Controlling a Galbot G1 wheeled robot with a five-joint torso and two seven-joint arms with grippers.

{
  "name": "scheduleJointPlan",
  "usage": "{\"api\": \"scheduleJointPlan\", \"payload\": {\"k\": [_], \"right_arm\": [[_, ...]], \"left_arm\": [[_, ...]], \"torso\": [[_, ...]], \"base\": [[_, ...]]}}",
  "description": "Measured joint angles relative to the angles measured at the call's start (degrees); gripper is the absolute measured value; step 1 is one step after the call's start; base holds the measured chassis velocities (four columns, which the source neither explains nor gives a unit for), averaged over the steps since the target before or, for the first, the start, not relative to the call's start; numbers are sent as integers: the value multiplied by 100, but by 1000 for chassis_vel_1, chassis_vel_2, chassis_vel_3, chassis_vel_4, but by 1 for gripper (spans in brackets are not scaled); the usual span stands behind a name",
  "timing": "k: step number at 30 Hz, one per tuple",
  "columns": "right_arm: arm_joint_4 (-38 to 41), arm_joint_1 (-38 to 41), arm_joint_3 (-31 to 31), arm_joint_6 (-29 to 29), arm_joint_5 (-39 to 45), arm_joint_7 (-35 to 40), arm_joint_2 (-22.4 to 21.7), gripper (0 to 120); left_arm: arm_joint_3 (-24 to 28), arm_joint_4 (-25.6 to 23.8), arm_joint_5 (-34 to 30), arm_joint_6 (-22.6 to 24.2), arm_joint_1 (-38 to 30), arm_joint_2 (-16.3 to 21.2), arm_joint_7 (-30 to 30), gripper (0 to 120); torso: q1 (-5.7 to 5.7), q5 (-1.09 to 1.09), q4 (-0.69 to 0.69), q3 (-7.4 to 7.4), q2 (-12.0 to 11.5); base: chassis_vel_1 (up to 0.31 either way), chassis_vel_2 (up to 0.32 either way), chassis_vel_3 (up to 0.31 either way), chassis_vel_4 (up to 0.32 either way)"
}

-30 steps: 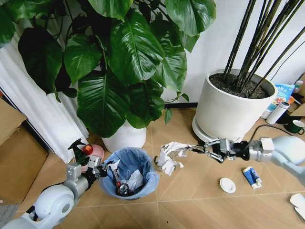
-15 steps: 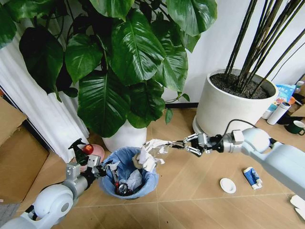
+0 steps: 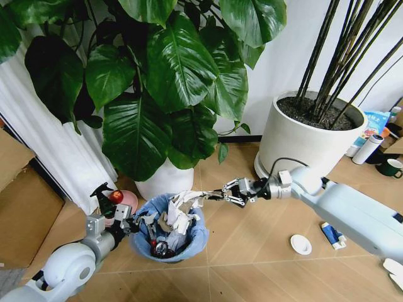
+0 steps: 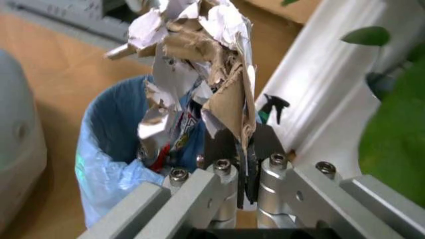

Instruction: Pick up the trash bin and place the garbage on the floor into it.

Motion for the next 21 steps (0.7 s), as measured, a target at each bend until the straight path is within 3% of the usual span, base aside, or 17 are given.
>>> {"api": "scheduleJointPlan", "payload": {"k": [5, 21], "right_arm": [[-206, 455, -347, 53, -181, -176, 268, 0], [-435, 754, -450, 309, -983, -548, 673, 3]], "left_arm": [[-11, -5, 4, 13, 30, -13, -1, 1], [-11, -74, 3, 28, 72, -59, -8, 1]], "torso": [[0, 1, 1, 0, 0], [0, 1, -1, 0, 0]], "base": [[0, 0, 0, 0], [0, 0, 0, 0]]}}
